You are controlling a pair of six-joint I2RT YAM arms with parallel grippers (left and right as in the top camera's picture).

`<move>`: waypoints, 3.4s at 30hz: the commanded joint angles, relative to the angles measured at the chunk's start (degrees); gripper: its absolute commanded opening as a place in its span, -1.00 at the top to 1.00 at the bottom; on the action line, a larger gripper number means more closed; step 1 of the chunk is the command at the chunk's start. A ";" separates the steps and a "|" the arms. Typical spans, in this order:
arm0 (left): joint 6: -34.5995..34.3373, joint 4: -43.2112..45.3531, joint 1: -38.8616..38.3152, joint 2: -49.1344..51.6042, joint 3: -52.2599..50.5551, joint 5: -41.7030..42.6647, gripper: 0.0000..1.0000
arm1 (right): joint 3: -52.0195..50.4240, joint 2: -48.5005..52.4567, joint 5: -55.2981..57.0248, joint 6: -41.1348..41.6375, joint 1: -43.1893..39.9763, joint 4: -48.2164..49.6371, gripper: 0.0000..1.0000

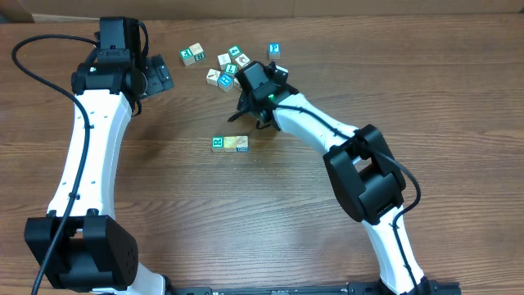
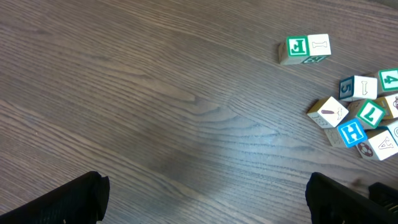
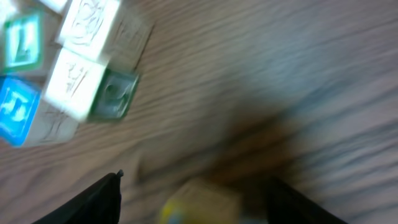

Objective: Form a horizontal line
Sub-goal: 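Carry the 2 block down toward the right end of the row, then set the 2 block down right of the row, open and lift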

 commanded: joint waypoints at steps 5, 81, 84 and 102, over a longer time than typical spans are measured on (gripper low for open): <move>0.22 0.07 -0.11 0.15 0.11 -0.98 -0.99 | -0.15 0.24 2.03 1.18 0.26 -1.64 0.03; 0.22 0.07 -0.11 0.15 0.11 -0.98 -0.99 | 11.17 -8.76 -2.34 -8.33 -6.84 -40.81 -1.00; 0.22 0.07 -0.11 0.15 0.11 -0.98 -0.99 | 11.17 -8.76 -2.34 -8.31 -7.74 -41.11 -1.00; 0.22 0.07 -0.11 0.15 0.11 -0.98 -0.99 | 11.15 -8.76 -2.34 -8.31 -8.35 -41.79 -1.00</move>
